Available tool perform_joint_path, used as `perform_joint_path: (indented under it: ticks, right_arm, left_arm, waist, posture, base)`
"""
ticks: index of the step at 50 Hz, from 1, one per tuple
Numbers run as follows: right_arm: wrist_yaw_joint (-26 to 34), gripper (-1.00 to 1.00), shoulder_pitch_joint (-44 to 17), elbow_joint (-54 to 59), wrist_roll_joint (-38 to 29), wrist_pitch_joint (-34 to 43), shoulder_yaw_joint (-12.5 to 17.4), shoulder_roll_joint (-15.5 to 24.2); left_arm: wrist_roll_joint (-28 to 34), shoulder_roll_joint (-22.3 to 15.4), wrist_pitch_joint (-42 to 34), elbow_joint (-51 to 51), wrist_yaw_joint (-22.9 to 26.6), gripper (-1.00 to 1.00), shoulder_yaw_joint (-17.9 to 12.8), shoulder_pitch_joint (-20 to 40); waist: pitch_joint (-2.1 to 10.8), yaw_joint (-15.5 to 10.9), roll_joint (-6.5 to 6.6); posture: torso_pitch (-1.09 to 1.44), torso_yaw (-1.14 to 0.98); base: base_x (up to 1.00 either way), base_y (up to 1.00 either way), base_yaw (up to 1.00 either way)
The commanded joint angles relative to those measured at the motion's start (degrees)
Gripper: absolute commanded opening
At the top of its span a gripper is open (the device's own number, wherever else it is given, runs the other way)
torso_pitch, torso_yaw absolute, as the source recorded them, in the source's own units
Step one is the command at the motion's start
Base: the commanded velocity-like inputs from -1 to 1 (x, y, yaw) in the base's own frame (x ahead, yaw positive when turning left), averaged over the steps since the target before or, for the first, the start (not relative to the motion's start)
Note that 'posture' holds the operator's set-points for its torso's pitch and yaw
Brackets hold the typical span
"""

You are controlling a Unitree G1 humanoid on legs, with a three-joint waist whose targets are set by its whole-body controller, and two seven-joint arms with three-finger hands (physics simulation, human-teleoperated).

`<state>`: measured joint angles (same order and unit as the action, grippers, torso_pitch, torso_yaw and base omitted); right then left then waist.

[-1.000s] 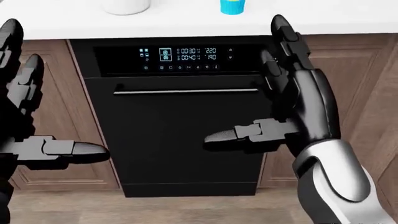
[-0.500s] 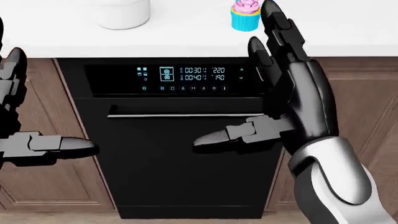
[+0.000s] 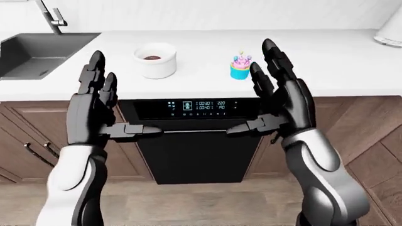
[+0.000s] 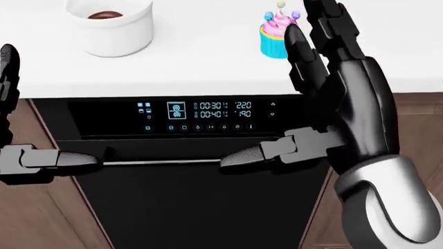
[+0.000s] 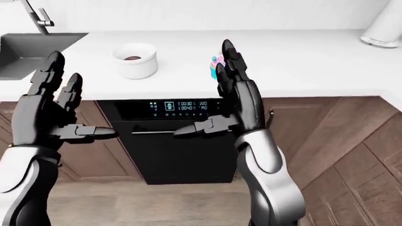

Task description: Pick up the bowl with donut and place it on the tray. Pick up the cupcake and place it on the tray.

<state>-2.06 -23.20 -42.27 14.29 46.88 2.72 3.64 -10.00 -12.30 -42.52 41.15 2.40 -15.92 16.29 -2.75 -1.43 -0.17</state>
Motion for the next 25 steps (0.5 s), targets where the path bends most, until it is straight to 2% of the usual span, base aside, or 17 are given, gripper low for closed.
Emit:
perform_joint_path:
  ticks: [1,2,3,4,6,7,11,12,13,14,15,16,17,19,20,22,25]
  right_arm:
    - [-0.14,1.00,-0.85,-1.31,0.13,-0.15,0.31,0.45]
    - [-0.04,1.00,-0.80,-1.52,0.04,-0.17,0.27,0.56]
    - [0.10,1.00,-0.77,-1.60,0.15,-0.26,0.37,0.54]
    - [0.27,1.00,-0.68,-1.82,0.38,-0.26,0.42,0.50]
    - [0.37,1.00,-0.50,-2.40,0.91,-0.03,0.49,0.39]
    - [0.36,1.00,-0.43,-2.16,1.08,-0.33,0.69,0.33]
    - [-0.02,1.00,-0.43,-1.85,1.71,-0.67,1.05,0.38]
    - [-0.11,1.00,-0.41,-1.74,1.84,-0.80,1.16,0.45]
    - [-0.39,1.00,-0.53,-1.86,1.98,-0.67,1.29,0.55]
    - [-0.72,1.00,-0.65,-2.08,1.99,-0.67,1.44,0.69]
    - [-1.26,1.00,-1.00,-2.32,3.03,-0.33,2.43,0.43]
    - [-1.47,1.00,-1.01,-1.79,3.14,-1.00,2.71,0.88]
    - [-1.98,1.00,-1.14,-1.75,3.61,-0.73,3.22,1.15]
    - [-2.32,1.00,-1.07,-1.66,4.03,-0.93,3.30,1.64]
    - [-2.46,1.00,-1.08,-1.78,4.26,-0.85,3.25,1.77]
    - [-2.61,1.00,-1.09,-1.91,4.56,-0.89,3.17,2.00]
    - [-3.02,1.00,-1.39,-2.44,5.10,-0.35,3.20,2.24]
  left_arm:
    - [-0.35,-0.23,0.51,1.26,-0.13,1.00,0.05,0.97]
    - [-0.37,-0.29,0.38,1.48,-0.17,1.00,0.06,0.97]
    - [-0.45,-0.33,0.19,1.65,-0.22,1.00,-0.02,1.03]
    - [-0.41,-0.33,0.47,1.41,-0.21,1.00,0.02,0.98]
    - [-0.36,-0.27,0.80,1.19,-0.19,1.00,0.13,0.84]
    - [-0.27,-0.21,1.31,0.70,-0.12,1.00,0.19,0.75]
    - [-0.22,-0.17,1.21,0.78,-0.09,1.00,0.29,0.69]
    - [-0.17,-0.18,1.28,0.73,-0.05,1.00,0.35,0.69]
    - [-0.15,-0.17,1.27,0.66,-0.05,1.00,0.34,0.73]
    - [-0.06,-0.15,1.49,0.45,-0.01,1.00,0.40,0.69]
    - [0.02,-0.12,1.66,0.23,0.00,1.00,0.44,0.70]
    - [0.10,-0.13,1.73,0.08,0.00,1.00,0.48,0.77]
    - [0.11,-0.12,1.67,0.08,-0.01,1.00,0.56,0.86]
    - [0.22,-0.08,1.42,0.30,-0.06,1.00,0.81,0.95]
    - [0.29,-0.03,1.40,0.33,-0.07,1.00,0.89,0.96]
    - [0.38,0.03,1.54,0.22,0.02,1.00,0.96,0.93]
    - [0.37,0.05,1.35,0.34,0.07,1.00,0.89,1.00]
  waist:
    - [1.01,0.02,-0.21]
    - [2.29,0.20,-1.77]
    - [2.47,0.61,-2.21]
    - [2.18,1.09,-1.67]
    - [2.73,-0.29,-3.08]
    - [2.36,0.53,-1.45]
    - [1.28,1.65,2.44]
    - [1.28,1.54,3.32]
    - [2.32,1.41,5.37]
    - [2.95,2.92,5.34]
    - [0.99,1.43,1.88]
    - [0.94,0.93,2.40]
    - [0.93,0.98,1.79]
    - [0.93,0.68,-0.94]
    - [1.48,1.37,-1.40]
    - [-0.11,1.05,0.11]
    - [-0.21,1.33,0.24]
  posture:
    - [0.00,0.00]
    - [0.00,0.00]
    - [0.00,0.00]
    - [0.00,0.00]
    - [0.00,0.00]
    - [0.00,0.00]
    - [0.00,0.00]
    - [0.00,0.00]
    - [0.00,0.00]
    - [0.00,0.00]
    - [0.00,0.00]
    - [0.00,0.00]
    - [0.00,0.00]
    - [0.00,0.00]
    - [0.00,0.00]
    - [0.00,0.00]
    - [0.00,0.00]
  base:
    - [0.00,0.00,0.00]
    - [0.00,0.22,0.00]
    - [0.00,0.24,0.00]
    - [0.00,0.29,0.00]
    - [0.00,0.26,0.48]
    - [0.00,0.00,1.00]
    - [0.00,0.00,1.00]
    - [0.00,0.00,1.00]
    - [0.00,0.00,1.00]
    - [0.00,0.55,0.00]
    - [0.00,0.00,0.00]
    - [0.00,0.00,0.00]
    - [0.00,0.00,0.00]
    - [0.02,0.00,0.00]
    - [0.20,0.00,0.00]
    - [0.32,0.00,0.00]
    - [0.39,0.00,0.00]
